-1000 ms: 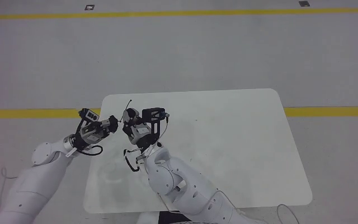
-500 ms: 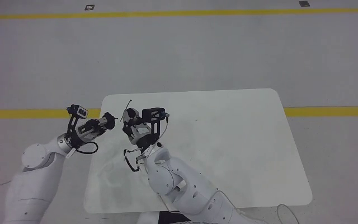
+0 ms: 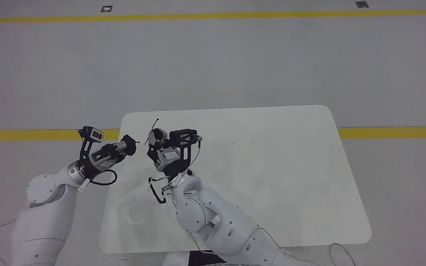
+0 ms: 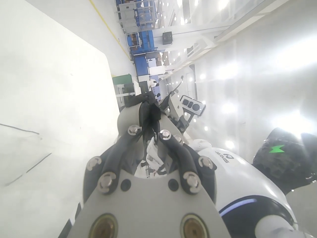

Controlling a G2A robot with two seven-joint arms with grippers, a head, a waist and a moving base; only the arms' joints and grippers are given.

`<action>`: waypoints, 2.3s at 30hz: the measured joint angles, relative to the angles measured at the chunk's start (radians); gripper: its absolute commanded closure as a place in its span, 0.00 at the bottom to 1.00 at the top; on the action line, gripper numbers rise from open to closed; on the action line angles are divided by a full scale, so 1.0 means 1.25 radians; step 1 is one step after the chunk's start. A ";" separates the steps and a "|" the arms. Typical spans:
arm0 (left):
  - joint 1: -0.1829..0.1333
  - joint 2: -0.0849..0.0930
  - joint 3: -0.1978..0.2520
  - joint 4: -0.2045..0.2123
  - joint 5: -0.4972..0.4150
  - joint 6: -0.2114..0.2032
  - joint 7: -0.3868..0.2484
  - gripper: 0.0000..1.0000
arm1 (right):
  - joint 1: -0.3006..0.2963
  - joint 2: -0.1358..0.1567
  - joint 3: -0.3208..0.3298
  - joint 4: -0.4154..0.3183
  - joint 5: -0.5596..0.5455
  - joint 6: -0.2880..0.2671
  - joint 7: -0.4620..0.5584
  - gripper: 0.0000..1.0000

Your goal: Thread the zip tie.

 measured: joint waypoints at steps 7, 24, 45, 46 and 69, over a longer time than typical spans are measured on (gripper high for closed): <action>0.000 0.000 0.000 0.000 0.000 0.000 0.000 1.00 | 0.038 -0.016 -0.044 0.049 0.035 0.052 -0.094 1.00; 0.030 -0.023 0.003 -0.092 0.095 0.000 0.180 1.00 | 0.032 -0.017 -0.030 0.067 -0.018 0.051 -0.120 1.00; 0.037 -0.033 0.000 -0.103 0.102 0.000 0.201 1.00 | 0.070 -0.042 -0.036 0.114 -0.015 0.051 -0.141 1.00; 0.037 -0.033 0.000 -0.103 0.102 0.000 0.201 1.00 | 0.074 -0.044 -0.038 0.120 -0.012 0.051 -0.144 1.00; 0.037 -0.033 0.000 -0.103 0.102 0.000 0.201 1.00 | 0.112 -0.067 -0.062 0.189 0.023 0.051 -0.176 1.00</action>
